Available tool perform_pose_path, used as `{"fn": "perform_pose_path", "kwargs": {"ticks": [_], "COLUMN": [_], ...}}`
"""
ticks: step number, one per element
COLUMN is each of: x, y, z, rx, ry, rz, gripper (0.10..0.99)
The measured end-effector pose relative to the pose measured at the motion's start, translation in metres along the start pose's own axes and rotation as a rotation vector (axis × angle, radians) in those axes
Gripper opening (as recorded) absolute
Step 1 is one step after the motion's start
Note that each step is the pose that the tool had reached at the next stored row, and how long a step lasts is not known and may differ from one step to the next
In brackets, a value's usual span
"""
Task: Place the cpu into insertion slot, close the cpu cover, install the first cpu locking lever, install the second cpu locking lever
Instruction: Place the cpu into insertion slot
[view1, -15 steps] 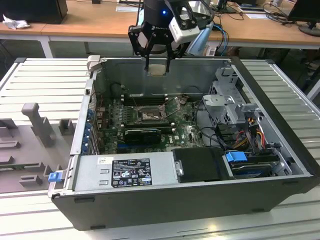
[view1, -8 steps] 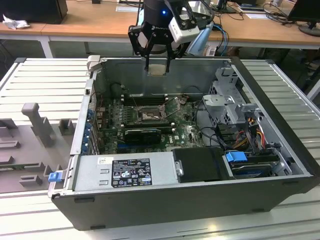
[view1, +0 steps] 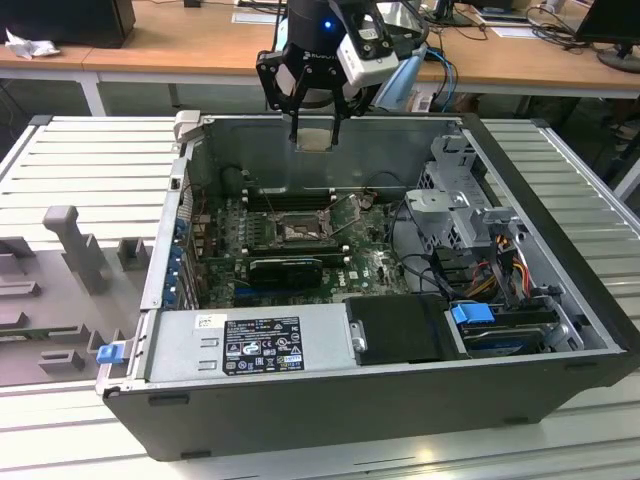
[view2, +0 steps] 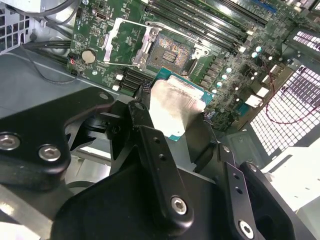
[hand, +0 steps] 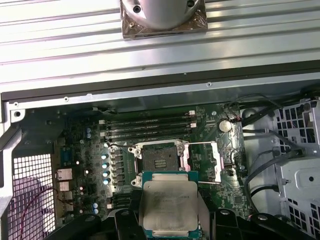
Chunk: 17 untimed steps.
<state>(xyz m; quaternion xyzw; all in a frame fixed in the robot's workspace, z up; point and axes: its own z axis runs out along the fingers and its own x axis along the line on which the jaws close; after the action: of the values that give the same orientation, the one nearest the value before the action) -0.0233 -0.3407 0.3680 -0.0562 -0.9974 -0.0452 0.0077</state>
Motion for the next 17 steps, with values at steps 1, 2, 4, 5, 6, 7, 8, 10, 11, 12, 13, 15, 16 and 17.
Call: {"fn": "perform_pose_path", "kwargs": {"ticks": [1, 2, 4, 5, 6, 7, 8, 10, 11, 12, 13, 15, 16, 17], "x": [0.0000, 0.0000, 0.0000, 0.0000, 0.0000, 0.0000, 0.0000, 0.0000, 0.0000, 0.0000, 0.0000, 0.0000, 0.0000, 0.0000], "y": [0.0000, 0.0000, 0.0000, 0.0000, 0.0000, 0.0000, 0.0000, 0.0000, 0.0000, 0.0000, 0.0000, 0.0000, 0.0000, 0.0000], "z": [0.0000, 0.0000, 0.0000, 0.0000, 0.0000, 0.0000, 0.0000, 0.0001, 0.0001, 0.0001, 0.0002, 0.0003, 0.0003, 0.0003], "rx": [0.000, 0.000, 0.000, 0.000, 0.000, 0.000, -0.001, -0.001, -0.002, -0.002, -0.002, -0.003, -0.003, -0.004], "ry": [-0.0001, -0.0001, -0.0003, -0.0006, -0.0014, -0.0021, -0.0028, -0.0065, -0.0076, -0.0091, -0.0102, -0.0143, -0.0153, -0.0162], "rz": [0.001, 0.002, 0.004, 0.007, 0.016, 0.023, 0.032, 0.072, 0.085, 0.102, 0.115, 0.159, 0.171, 0.181], "gripper": [0.525, 0.525, 0.525, 0.525, 0.525, 0.525, 0.525, 0.525, 0.525, 0.525, 0.525, 0.525, 0.525, 0.525]}}
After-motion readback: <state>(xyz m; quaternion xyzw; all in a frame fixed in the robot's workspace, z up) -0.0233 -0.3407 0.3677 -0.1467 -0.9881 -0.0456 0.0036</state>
